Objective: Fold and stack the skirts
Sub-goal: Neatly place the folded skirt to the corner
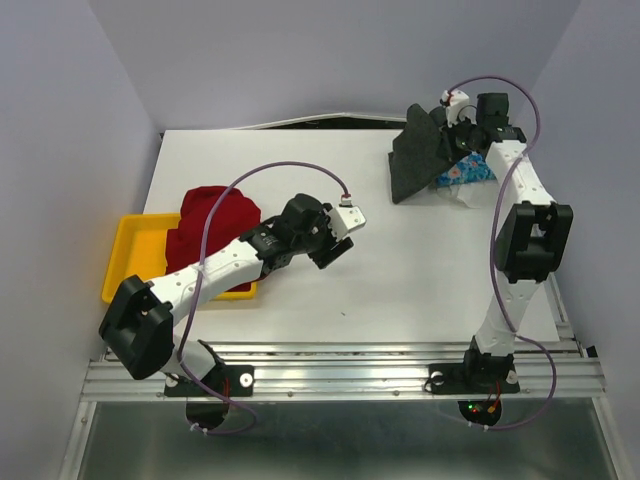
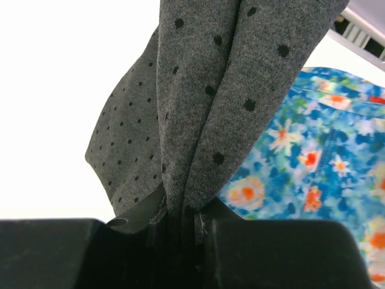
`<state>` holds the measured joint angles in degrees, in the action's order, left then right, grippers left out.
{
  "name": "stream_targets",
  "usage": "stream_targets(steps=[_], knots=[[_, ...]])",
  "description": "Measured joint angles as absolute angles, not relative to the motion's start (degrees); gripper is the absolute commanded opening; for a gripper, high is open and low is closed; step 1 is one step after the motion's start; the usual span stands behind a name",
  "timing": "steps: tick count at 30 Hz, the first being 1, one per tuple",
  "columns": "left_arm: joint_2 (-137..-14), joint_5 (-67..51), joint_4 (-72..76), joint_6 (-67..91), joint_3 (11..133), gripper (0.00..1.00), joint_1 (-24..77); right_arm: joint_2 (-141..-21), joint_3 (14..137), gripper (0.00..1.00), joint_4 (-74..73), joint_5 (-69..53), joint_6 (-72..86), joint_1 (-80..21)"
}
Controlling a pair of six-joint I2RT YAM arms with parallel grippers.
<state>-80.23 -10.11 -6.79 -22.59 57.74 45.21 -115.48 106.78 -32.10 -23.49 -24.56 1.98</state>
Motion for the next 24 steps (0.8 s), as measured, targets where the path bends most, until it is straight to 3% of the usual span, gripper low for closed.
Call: stream_targets(steps=[24], knots=[[-80.4, -10.1, -7.2, -22.6, 57.7, 0.69, 45.1, -120.9, 126.8, 0.01, -37.1, -28.4, -24.6, 8.5]])
